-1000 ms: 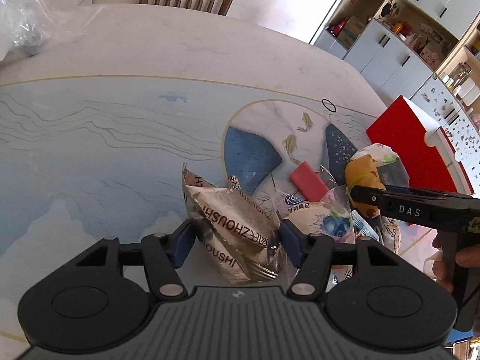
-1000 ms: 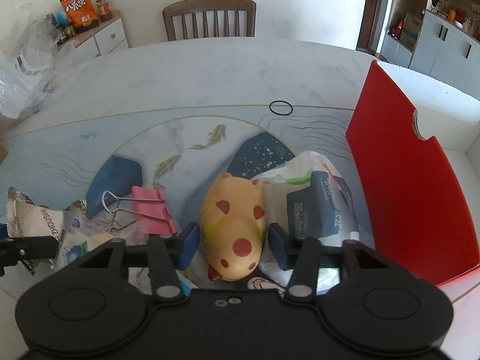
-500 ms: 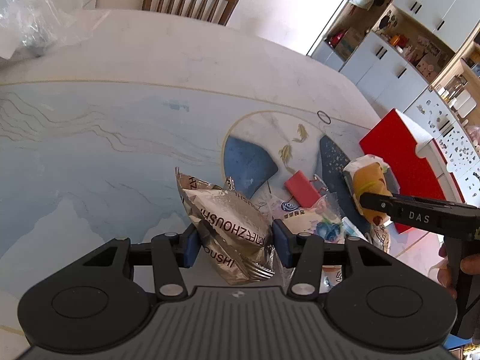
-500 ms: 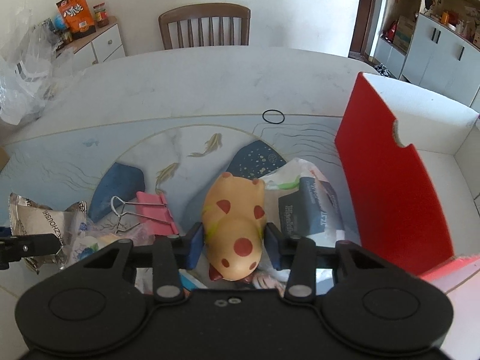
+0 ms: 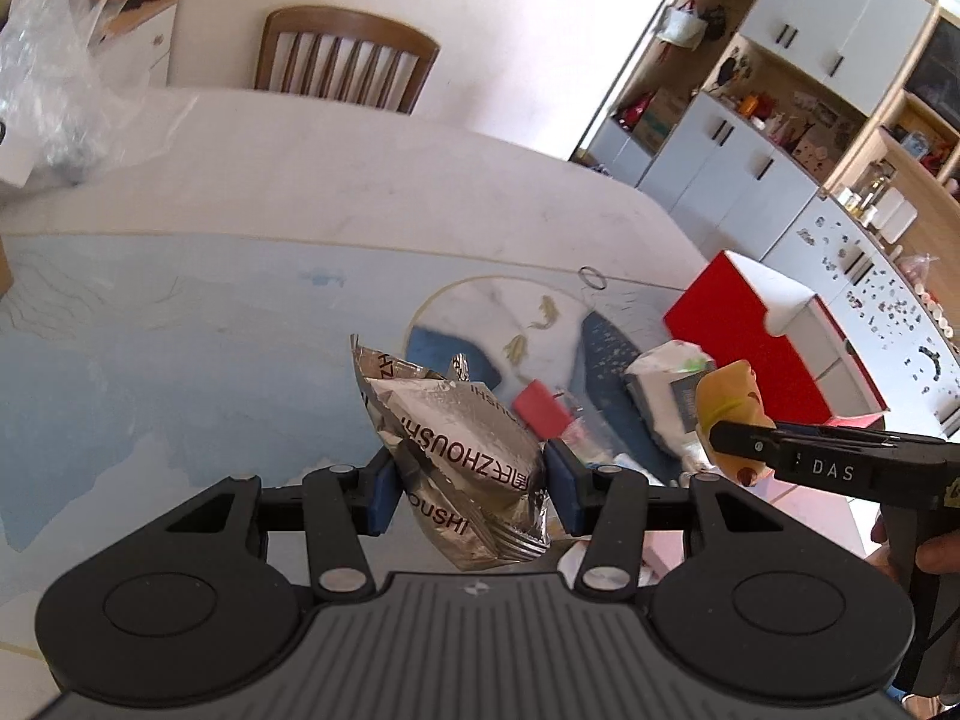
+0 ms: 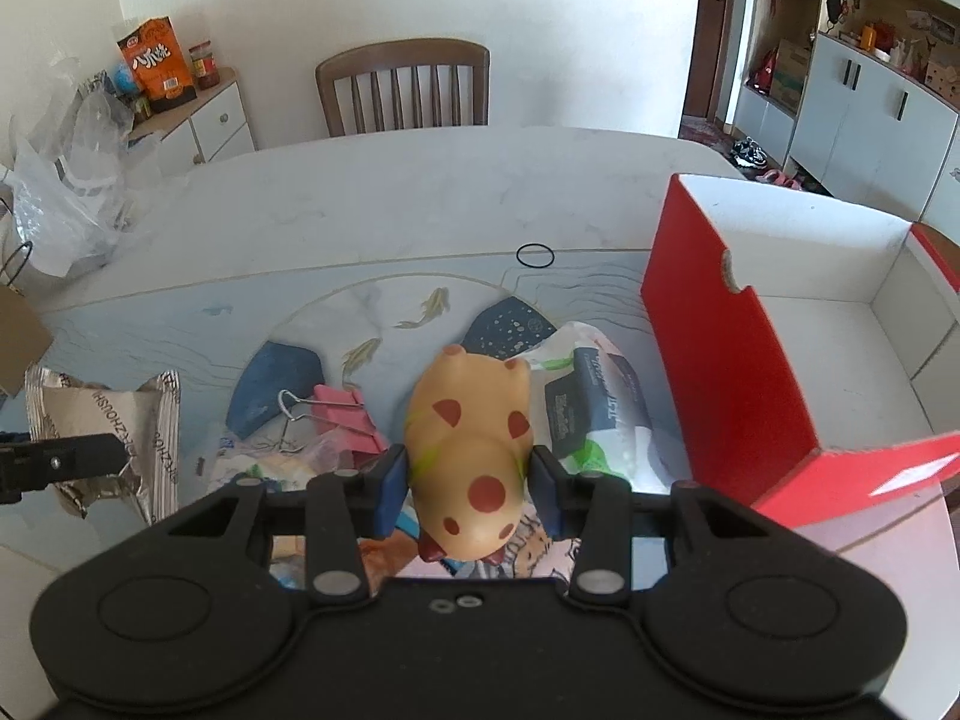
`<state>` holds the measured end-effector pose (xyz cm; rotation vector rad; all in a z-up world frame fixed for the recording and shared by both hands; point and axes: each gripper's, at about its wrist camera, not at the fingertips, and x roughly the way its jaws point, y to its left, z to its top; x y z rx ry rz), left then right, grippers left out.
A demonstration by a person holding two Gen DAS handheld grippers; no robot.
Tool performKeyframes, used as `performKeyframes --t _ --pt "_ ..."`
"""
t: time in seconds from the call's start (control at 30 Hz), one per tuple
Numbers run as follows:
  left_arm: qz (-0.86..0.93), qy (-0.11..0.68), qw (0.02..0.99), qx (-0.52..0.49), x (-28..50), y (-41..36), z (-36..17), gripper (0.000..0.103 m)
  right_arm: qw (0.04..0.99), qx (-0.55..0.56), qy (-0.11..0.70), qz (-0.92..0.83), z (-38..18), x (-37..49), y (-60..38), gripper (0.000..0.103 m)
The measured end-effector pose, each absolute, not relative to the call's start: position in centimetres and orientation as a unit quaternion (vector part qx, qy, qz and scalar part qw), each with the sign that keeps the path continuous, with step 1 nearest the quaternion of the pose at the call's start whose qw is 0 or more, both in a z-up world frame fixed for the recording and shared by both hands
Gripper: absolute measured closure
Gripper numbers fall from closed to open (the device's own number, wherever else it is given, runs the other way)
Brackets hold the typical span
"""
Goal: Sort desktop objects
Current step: 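Lift the foil bag and toy pig and carry both toward the red box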
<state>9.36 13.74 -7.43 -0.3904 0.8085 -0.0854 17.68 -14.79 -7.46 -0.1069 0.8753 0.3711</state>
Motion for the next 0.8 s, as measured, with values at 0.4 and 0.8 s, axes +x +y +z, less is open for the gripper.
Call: performKeyframes --t 0.4,0.8 --pt "-0.081 0.373 0.908 -0.174 9.7 9.6 -5.0 0.054 0.896 -0.046 0.397 0.192 -4.5 15.8 -18.0 0.061" --pt "-0.072 0.361 0.914 -0.17 11.1 3.6 -2.3 0.054 0.896 -0.037 0.375 0.236 -1.8 18.1 -23.7 0.061"
